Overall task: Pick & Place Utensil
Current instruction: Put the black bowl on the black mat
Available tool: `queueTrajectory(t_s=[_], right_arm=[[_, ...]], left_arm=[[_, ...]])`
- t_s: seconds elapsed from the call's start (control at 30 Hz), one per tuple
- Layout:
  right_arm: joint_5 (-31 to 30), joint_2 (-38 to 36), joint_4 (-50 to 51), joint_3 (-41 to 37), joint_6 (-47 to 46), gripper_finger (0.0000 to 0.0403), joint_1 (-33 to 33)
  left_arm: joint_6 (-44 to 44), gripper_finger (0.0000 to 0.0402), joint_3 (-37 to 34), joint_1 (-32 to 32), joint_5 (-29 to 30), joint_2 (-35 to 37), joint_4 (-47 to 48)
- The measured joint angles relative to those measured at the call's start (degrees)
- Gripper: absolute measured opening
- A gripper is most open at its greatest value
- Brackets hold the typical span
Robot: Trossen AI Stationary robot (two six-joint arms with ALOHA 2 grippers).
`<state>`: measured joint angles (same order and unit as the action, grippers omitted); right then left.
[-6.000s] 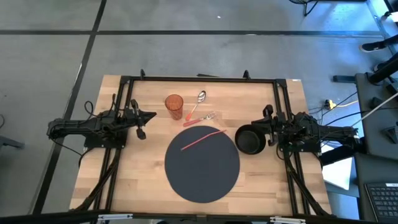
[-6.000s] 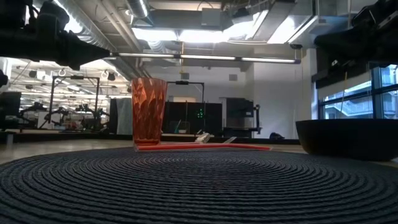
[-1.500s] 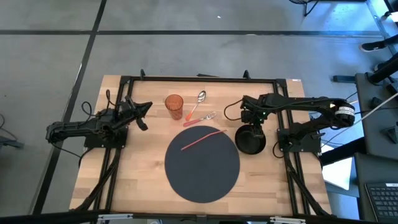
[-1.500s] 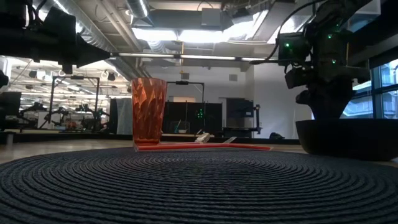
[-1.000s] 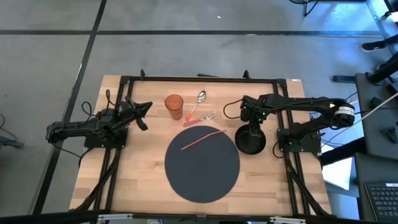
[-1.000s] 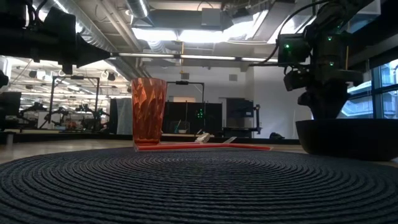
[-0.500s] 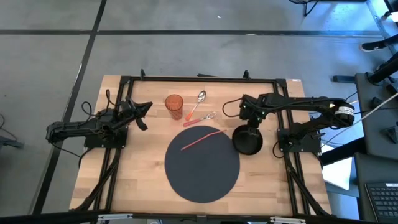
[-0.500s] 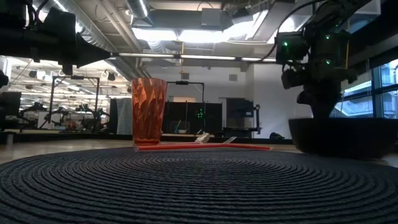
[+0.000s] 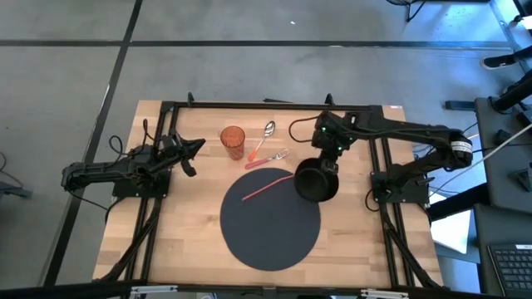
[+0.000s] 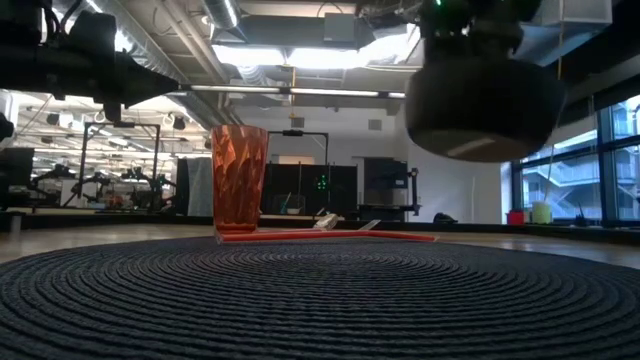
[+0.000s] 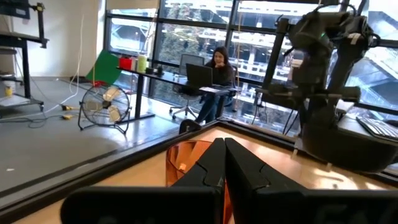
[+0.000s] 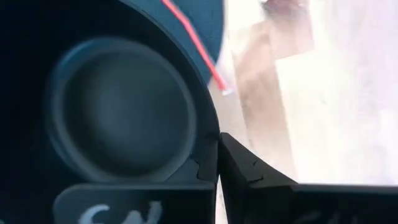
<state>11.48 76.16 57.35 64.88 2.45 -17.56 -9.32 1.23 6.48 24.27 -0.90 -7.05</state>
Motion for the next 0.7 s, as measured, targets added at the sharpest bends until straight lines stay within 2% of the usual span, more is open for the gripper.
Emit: queueTrajectory(t_s=[0.17,0.47,0.7], right_arm=[[-1.4,6.51,1.46,7.67,-0.71,0.0003,4.44],[-1.29,24.8,1.04,22.5,3.75,0.0003,14.21],[1.49,36.06,0.51,29.77,6.1,0.0002,19.9]], left_arm=[[0.02,0.0002,0.0,0.0,0.02,0.01,-0.52],[1.03,0.0002,-0.02,0.0,0.25,0.01,-1.86],[1.07,0.0002,-0.02,0.0,0.21,0.01,-1.99]])
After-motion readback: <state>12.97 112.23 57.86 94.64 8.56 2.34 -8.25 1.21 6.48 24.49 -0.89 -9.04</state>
